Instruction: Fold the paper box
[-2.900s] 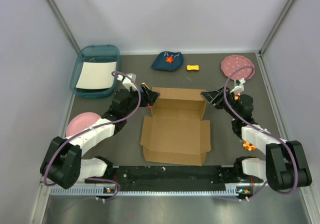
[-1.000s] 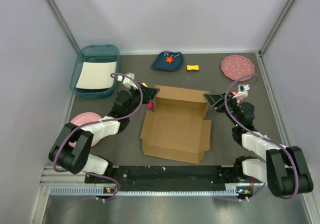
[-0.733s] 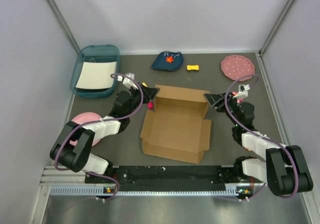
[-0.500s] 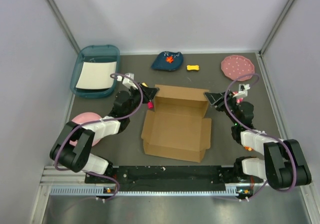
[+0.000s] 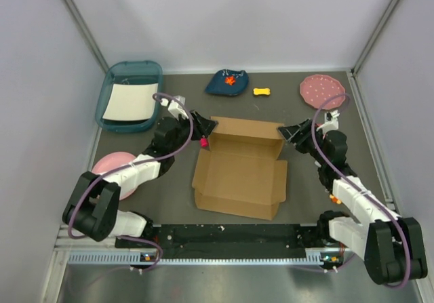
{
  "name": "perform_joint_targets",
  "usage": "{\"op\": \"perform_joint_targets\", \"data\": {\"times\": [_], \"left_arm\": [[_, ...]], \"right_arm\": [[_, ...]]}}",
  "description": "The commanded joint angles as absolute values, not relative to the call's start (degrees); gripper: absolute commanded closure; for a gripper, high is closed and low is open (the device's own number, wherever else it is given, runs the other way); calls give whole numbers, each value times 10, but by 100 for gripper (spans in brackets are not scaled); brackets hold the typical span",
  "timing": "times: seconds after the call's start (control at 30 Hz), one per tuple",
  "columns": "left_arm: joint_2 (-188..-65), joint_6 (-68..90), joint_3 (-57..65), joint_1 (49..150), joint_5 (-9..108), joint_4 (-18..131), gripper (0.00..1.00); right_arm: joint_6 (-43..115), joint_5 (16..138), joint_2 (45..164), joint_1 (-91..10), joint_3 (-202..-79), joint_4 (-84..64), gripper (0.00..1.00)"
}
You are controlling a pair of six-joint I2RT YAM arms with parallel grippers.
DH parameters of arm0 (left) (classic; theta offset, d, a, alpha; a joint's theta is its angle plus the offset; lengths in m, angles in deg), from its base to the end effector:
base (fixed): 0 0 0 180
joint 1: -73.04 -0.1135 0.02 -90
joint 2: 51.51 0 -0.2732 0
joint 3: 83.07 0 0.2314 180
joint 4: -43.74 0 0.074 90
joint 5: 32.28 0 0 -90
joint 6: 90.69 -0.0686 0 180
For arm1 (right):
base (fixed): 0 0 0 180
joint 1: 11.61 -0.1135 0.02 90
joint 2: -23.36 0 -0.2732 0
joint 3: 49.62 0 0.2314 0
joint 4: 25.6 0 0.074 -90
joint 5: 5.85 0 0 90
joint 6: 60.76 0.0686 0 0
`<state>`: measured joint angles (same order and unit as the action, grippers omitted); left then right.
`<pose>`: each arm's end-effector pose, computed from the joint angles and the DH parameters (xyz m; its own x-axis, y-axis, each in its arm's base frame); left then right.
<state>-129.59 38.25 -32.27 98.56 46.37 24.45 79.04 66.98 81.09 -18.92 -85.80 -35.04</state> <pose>0.2731 -0.1454 0.2551 -0.4736 -0.4567 -0.7531 0.3865 0.6605 -0.6437 0.2214 0.0488 0.2302 -0.4458 0.6785 -0.5838 -0.1043 0.6084 0.7868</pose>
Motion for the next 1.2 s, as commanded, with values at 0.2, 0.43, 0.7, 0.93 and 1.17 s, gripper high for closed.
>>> {"op": "perform_joint_targets", "data": {"times": [0.2, 0.43, 0.7, 0.93, 1.17], "left_arm": [[-1260, 340, -281, 988, 482, 381, 35], [-1230, 325, -245, 985, 520, 424, 29], [-1209, 317, -216, 984, 543, 456, 24], [-1082, 312, -212, 984, 660, 527, 23], [-949, 329, -280, 989, 663, 575, 25]], "right_arm": [[713, 696, 790, -186, -914, -140, 25], [678, 708, 767, -186, -980, -70, 20], [666, 708, 745, -186, -1016, -44, 17], [605, 753, 655, -214, -1089, 15, 16], [373, 1101, 745, -546, -1245, 111, 16]]}}
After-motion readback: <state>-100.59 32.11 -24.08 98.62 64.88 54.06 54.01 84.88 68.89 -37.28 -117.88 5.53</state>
